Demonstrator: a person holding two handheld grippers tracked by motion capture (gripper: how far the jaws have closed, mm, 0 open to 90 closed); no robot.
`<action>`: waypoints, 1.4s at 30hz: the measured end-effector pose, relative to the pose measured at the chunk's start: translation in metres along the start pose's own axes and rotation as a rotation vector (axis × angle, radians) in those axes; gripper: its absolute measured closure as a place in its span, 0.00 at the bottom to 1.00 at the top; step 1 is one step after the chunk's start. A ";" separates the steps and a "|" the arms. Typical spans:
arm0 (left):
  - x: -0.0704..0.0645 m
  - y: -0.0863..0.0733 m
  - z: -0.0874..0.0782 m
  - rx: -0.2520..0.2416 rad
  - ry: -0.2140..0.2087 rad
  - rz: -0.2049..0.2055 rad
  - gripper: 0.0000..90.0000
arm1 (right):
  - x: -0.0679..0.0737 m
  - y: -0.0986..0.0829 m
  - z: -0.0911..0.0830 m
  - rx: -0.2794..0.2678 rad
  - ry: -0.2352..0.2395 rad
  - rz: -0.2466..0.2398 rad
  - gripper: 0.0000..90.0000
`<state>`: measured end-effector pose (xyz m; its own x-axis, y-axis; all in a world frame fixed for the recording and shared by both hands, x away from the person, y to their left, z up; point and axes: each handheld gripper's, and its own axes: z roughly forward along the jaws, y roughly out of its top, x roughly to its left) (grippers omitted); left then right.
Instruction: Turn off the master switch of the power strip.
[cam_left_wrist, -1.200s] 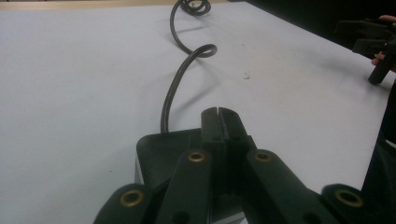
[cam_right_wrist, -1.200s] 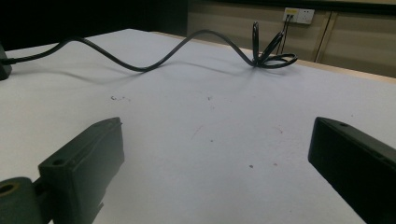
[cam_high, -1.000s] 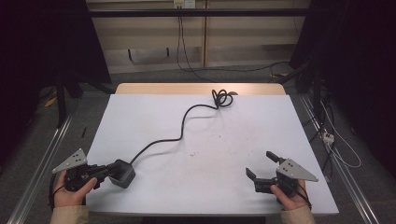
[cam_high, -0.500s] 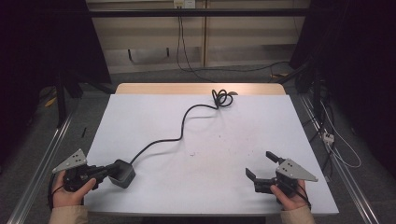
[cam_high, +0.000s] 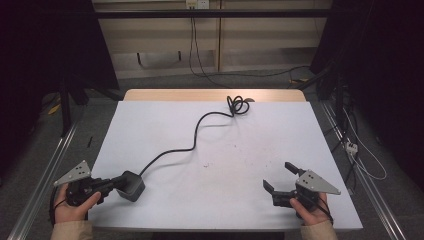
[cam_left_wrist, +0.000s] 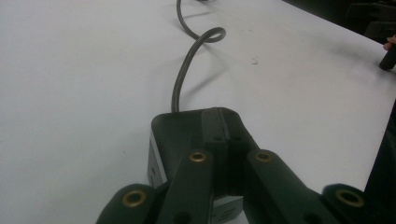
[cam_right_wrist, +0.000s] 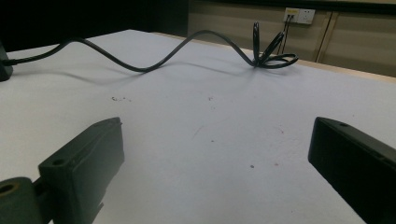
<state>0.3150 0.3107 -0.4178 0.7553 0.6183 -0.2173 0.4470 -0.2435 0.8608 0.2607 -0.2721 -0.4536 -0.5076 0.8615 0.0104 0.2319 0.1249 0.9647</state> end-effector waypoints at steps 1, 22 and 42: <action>0.000 0.000 0.000 0.001 0.000 0.000 1.00 | 0.000 0.000 0.000 0.000 0.000 0.001 0.03; -0.003 0.001 0.001 0.022 -0.001 0.019 1.00 | -0.001 0.000 -0.001 -0.004 -0.001 0.005 0.03; -0.003 0.001 0.001 0.031 0.002 0.025 1.00 | -0.001 0.000 -0.001 -0.007 0.000 0.001 0.03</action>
<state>0.3135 0.3081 -0.4169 0.7658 0.6128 -0.1947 0.4423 -0.2822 0.8513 0.2607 -0.2737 -0.4529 -0.5075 0.8616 0.0118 0.2267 0.1203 0.9665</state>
